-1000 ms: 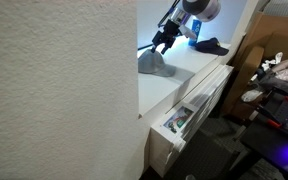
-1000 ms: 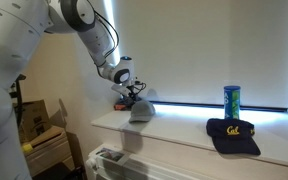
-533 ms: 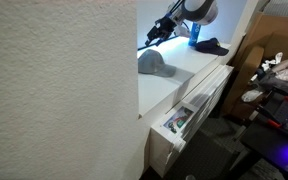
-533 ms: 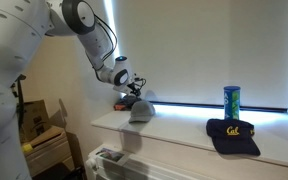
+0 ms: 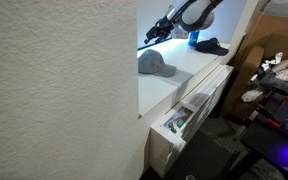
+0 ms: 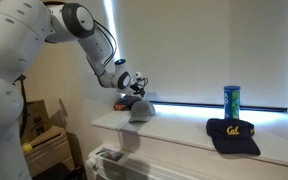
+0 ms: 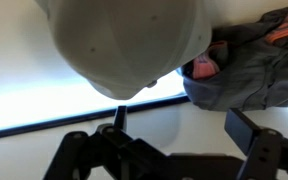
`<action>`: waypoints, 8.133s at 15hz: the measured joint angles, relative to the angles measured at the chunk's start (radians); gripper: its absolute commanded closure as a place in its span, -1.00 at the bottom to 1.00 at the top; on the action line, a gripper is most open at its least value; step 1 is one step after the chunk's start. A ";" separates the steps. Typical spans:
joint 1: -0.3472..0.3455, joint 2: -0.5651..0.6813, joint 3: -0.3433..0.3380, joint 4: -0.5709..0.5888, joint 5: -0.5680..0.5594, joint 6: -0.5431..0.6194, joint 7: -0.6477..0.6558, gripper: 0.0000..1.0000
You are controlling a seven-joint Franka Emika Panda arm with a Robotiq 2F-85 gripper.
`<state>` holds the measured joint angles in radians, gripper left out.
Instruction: Move the grey cap to the right and then back to the left
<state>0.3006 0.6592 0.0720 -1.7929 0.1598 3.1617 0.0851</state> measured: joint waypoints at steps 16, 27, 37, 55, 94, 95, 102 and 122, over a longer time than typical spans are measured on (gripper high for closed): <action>0.068 0.002 -0.157 0.011 -0.004 -0.067 0.132 -1.00; -0.011 0.002 -0.051 0.024 0.001 -0.184 0.148 -1.00; -0.009 0.005 -0.053 0.024 -0.015 -0.182 0.148 0.19; 0.036 0.005 -0.107 0.024 -0.079 -0.182 0.153 -0.22; 0.013 0.119 -0.061 0.078 -0.079 -0.171 0.183 0.41; 0.015 0.119 -0.065 0.077 -0.079 -0.171 0.183 0.52; 0.110 0.130 -0.179 0.072 -0.107 -0.138 0.203 1.00; 0.732 -0.015 -1.167 0.119 -0.111 -0.379 0.564 0.98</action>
<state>1.0323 0.6438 -1.0948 -1.6741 0.0492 2.7826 0.6487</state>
